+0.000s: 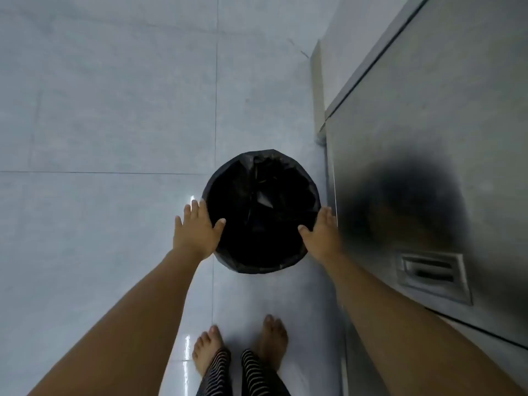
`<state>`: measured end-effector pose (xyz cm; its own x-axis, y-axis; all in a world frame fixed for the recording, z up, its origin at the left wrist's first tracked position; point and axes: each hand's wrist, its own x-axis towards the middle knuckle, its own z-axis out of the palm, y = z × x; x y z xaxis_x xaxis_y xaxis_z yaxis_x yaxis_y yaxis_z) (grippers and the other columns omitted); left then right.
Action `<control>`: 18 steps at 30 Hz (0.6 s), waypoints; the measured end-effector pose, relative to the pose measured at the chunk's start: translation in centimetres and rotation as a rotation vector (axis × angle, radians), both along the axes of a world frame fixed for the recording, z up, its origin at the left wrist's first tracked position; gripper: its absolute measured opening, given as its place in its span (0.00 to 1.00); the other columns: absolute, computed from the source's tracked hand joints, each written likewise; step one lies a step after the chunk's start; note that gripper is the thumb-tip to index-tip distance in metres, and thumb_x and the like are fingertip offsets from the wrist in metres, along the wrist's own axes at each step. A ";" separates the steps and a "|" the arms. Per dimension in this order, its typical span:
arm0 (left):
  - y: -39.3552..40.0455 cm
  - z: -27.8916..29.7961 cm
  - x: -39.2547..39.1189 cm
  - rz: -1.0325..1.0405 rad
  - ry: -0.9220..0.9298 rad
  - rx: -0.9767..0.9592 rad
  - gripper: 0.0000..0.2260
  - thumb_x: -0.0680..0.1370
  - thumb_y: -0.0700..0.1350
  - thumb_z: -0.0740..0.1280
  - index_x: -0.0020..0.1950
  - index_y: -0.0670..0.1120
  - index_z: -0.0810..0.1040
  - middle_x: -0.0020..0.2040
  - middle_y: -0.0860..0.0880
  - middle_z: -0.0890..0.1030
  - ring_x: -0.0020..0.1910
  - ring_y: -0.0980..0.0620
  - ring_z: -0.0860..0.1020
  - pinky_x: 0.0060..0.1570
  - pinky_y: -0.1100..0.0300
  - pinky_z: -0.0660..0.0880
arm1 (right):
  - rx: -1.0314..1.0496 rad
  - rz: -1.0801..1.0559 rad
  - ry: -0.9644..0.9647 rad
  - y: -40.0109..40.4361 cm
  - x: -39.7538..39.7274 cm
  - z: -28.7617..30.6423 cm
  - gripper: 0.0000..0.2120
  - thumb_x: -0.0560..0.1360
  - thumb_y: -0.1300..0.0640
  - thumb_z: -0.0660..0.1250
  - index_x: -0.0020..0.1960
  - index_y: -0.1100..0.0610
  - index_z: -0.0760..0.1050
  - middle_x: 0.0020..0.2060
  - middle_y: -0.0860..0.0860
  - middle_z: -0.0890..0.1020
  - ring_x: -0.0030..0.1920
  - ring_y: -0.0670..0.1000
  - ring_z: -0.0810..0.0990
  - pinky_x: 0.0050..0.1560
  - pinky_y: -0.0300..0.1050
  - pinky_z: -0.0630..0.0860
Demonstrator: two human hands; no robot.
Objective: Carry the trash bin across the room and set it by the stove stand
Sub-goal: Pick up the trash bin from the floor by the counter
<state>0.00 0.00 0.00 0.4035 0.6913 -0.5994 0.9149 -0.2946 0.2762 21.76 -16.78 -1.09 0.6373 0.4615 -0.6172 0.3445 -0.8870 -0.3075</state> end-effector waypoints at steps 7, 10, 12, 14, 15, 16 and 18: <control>0.1 -5.7 1.5 0.439 -0.270 -0.148 0.37 0.74 0.58 0.64 0.78 0.43 0.56 0.74 0.41 0.68 0.73 0.37 0.68 0.70 0.38 0.66 | 0.158 -0.287 0.061 0.7 -0.2 -4.2 0.43 0.78 0.52 0.68 0.83 0.57 0.45 0.80 0.56 0.61 0.78 0.59 0.63 0.76 0.57 0.64; 0.6 -5.7 2.0 0.571 -0.308 -0.215 0.41 0.66 0.64 0.63 0.74 0.45 0.62 0.69 0.44 0.74 0.67 0.37 0.74 0.66 0.38 0.71 | 0.182 -0.370 0.050 1.2 -0.3 -4.0 0.43 0.77 0.47 0.69 0.82 0.56 0.50 0.76 0.56 0.69 0.74 0.60 0.70 0.72 0.58 0.70; 0.5 -5.0 2.4 0.601 -0.319 -0.231 0.43 0.64 0.66 0.65 0.73 0.46 0.63 0.68 0.45 0.75 0.66 0.38 0.74 0.66 0.39 0.71 | 0.184 -0.422 0.058 1.6 -0.7 -3.2 0.44 0.74 0.40 0.70 0.81 0.55 0.54 0.74 0.56 0.72 0.72 0.60 0.72 0.70 0.60 0.72; 0.2 -3.2 2.6 0.628 -0.336 -0.225 0.43 0.64 0.68 0.67 0.73 0.47 0.64 0.68 0.46 0.74 0.66 0.40 0.75 0.66 0.40 0.72 | 0.183 -0.449 0.063 1.7 -1.1 -1.7 0.45 0.71 0.36 0.69 0.80 0.55 0.57 0.72 0.55 0.74 0.70 0.60 0.74 0.67 0.61 0.74; 0.1 -2.3 2.5 0.633 -0.344 -0.219 0.43 0.64 0.68 0.68 0.73 0.47 0.64 0.68 0.46 0.74 0.66 0.40 0.75 0.65 0.41 0.72 | 0.177 -0.443 0.068 1.7 -1.2 -1.0 0.45 0.71 0.35 0.68 0.79 0.54 0.58 0.71 0.55 0.75 0.70 0.60 0.75 0.66 0.61 0.75; 0.0 -1.4 2.3 0.640 -0.347 -0.212 0.43 0.64 0.68 0.68 0.72 0.47 0.64 0.67 0.47 0.75 0.66 0.40 0.75 0.65 0.41 0.72 | 0.174 -0.429 0.078 1.8 -1.2 -0.3 0.44 0.70 0.34 0.67 0.79 0.54 0.59 0.71 0.55 0.75 0.69 0.60 0.75 0.66 0.61 0.76; -0.1 1.5 1.8 0.658 -0.350 -0.200 0.42 0.64 0.68 0.68 0.72 0.48 0.65 0.67 0.47 0.75 0.65 0.40 0.75 0.65 0.41 0.73 | 0.165 -0.406 0.089 1.8 -1.2 2.4 0.46 0.68 0.31 0.65 0.78 0.54 0.61 0.71 0.55 0.75 0.69 0.60 0.76 0.65 0.62 0.76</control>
<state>1.81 -0.12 1.46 0.1356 0.7462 -0.6517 0.7340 0.3662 0.5720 20.55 -15.02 1.32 0.7347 0.2818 -0.6171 -0.0555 -0.8816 -0.4687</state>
